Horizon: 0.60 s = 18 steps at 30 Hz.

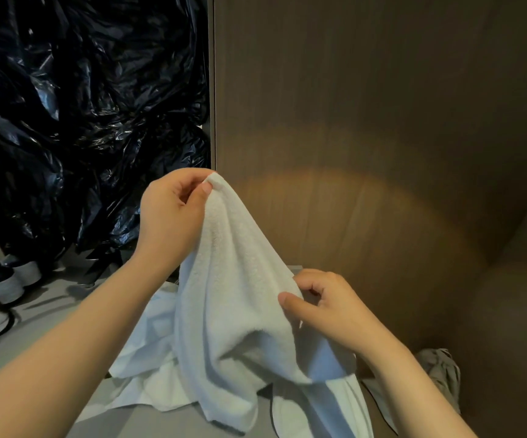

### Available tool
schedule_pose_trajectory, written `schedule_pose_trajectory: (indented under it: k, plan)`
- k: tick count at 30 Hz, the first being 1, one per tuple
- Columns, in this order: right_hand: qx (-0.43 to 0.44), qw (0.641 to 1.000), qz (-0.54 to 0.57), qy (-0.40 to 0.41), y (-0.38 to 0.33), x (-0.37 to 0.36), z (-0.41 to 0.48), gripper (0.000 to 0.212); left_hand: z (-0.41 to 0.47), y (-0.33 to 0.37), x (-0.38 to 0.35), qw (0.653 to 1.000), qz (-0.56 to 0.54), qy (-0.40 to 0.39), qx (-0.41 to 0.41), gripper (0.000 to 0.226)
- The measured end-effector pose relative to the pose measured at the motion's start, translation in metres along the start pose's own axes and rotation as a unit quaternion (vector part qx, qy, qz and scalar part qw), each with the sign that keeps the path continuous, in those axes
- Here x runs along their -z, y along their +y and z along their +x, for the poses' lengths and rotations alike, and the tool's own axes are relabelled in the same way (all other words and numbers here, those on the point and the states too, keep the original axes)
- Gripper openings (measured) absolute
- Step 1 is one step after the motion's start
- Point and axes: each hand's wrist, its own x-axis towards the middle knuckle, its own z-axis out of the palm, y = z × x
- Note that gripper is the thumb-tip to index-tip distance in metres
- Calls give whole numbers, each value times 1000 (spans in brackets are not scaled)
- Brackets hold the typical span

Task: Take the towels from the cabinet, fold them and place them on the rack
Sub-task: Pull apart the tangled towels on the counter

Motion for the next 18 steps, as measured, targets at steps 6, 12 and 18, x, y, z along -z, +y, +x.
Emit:
schedule_pose_trajectory:
  k: [6,12,18]
  plan:
    - [-40,997,-31,56,35,5,-3,30,5,-18,-3,1000,-1,19,23,26]
    - [-64,994,-78,46,64,8,-17,19,7,-36,-2,998,4,41,48,26]
    - [-107,981,-164,4,89,24,-23,22,14,-48,-1,996,-3,65,62,24]
